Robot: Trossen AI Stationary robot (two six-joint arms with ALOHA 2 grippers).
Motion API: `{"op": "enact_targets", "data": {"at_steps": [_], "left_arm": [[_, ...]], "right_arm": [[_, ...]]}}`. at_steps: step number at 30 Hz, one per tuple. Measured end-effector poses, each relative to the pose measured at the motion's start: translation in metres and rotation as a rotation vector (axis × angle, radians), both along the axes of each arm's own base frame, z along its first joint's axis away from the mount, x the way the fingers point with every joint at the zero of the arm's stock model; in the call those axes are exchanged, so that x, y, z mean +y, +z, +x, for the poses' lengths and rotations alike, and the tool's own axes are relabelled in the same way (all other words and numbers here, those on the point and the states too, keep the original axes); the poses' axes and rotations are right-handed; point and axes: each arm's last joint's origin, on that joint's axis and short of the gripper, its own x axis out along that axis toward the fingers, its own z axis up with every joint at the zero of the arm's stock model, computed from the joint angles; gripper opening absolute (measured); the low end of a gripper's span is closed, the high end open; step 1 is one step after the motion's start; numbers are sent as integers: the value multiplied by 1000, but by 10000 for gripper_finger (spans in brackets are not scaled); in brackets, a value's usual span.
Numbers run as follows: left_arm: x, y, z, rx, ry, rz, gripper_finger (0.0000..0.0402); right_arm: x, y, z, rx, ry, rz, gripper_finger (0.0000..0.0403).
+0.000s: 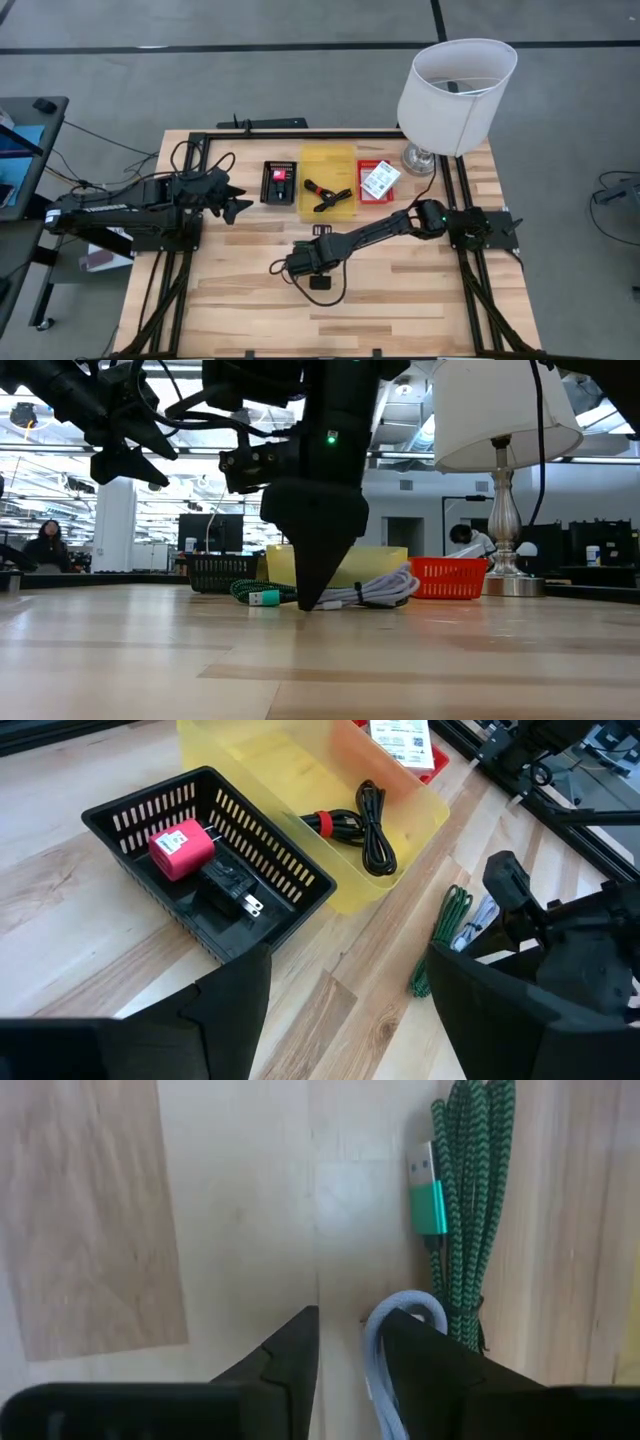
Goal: Pick and place items into bin
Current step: Put the light blue charger cable into the yellow bin
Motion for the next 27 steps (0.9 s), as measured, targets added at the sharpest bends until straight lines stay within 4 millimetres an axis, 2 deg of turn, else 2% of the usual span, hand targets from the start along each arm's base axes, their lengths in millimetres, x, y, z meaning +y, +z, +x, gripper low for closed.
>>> {"op": "enact_targets", "data": {"at_steps": [5, 11, 16, 27], "left_arm": [[0, 0, 0, 0, 0, 0, 258], [0, 0, 0, 0, 0, 0, 258], [0, 0, 0, 0, 0, 0, 258], [0, 0, 0, 0, 0, 0, 258]], "right_arm": [[-2, 0, 3, -23, -6, 7, 82], [-1, 0, 2, -20, -24, 30, 12], [4, 0, 0, 2, -42, 74, 16], [32, 0, -13, 54, -1, 110, 4]]}}
